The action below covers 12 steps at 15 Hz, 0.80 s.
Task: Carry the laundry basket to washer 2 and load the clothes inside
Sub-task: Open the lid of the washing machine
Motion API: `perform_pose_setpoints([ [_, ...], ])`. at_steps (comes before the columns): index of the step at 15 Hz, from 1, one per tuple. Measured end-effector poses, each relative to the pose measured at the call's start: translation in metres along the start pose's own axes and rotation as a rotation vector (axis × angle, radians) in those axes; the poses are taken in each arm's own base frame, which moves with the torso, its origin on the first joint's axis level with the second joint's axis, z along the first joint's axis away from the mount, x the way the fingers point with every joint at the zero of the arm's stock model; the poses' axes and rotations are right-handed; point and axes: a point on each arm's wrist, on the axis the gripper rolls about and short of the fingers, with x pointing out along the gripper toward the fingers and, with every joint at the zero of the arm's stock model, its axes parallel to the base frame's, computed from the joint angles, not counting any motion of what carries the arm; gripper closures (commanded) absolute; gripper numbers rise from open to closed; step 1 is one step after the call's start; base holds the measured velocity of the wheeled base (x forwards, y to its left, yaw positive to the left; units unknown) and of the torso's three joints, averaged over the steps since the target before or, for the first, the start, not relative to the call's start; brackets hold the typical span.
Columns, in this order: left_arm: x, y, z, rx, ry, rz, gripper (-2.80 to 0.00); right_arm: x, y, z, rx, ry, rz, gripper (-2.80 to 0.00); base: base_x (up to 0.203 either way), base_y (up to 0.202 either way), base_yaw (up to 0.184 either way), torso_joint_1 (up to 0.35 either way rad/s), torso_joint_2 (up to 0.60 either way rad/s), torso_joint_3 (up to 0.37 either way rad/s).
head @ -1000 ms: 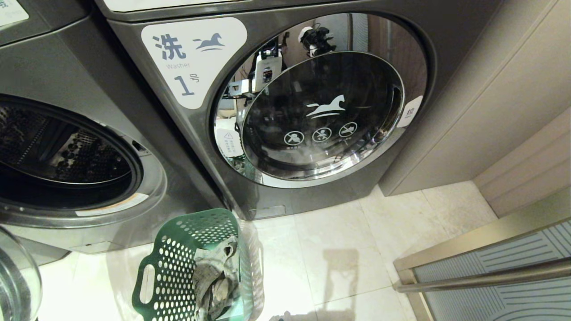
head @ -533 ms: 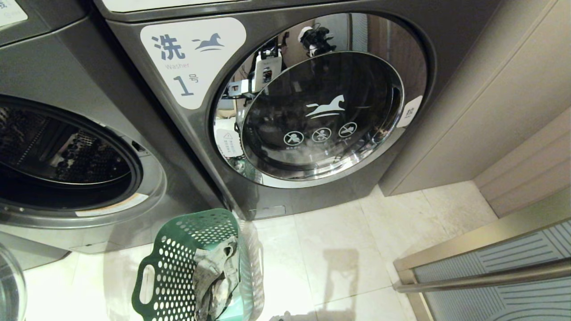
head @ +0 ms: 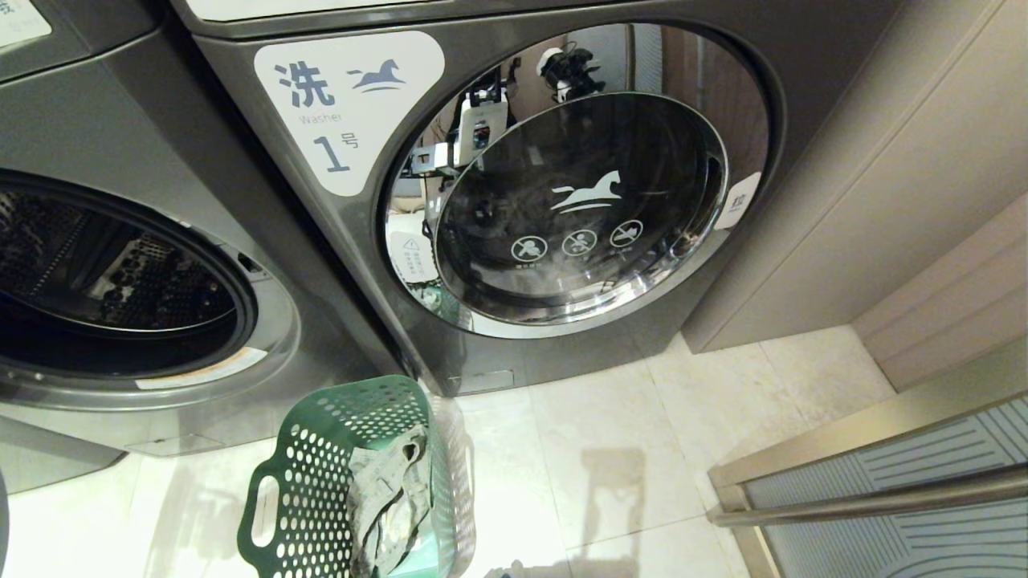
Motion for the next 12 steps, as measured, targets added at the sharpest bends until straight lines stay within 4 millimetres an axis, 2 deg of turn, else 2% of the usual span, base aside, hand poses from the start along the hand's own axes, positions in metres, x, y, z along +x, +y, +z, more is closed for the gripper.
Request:
perform_pose_setpoints([
  [4,0.016,0.008,-0.006,-0.005,0.012,0.022,0.00,0.000,0.000,0.000,0.000,0.000,0.000,0.00,0.000,0.000,0.000,0.000,0.00,0.000],
  [12,0.019,0.010,-0.012,-0.011,0.036,0.019,0.00,0.000,0.000,0.000,0.000,0.000,0.000,0.00,0.000,0.000,0.000,0.000,0.00,0.000],
])
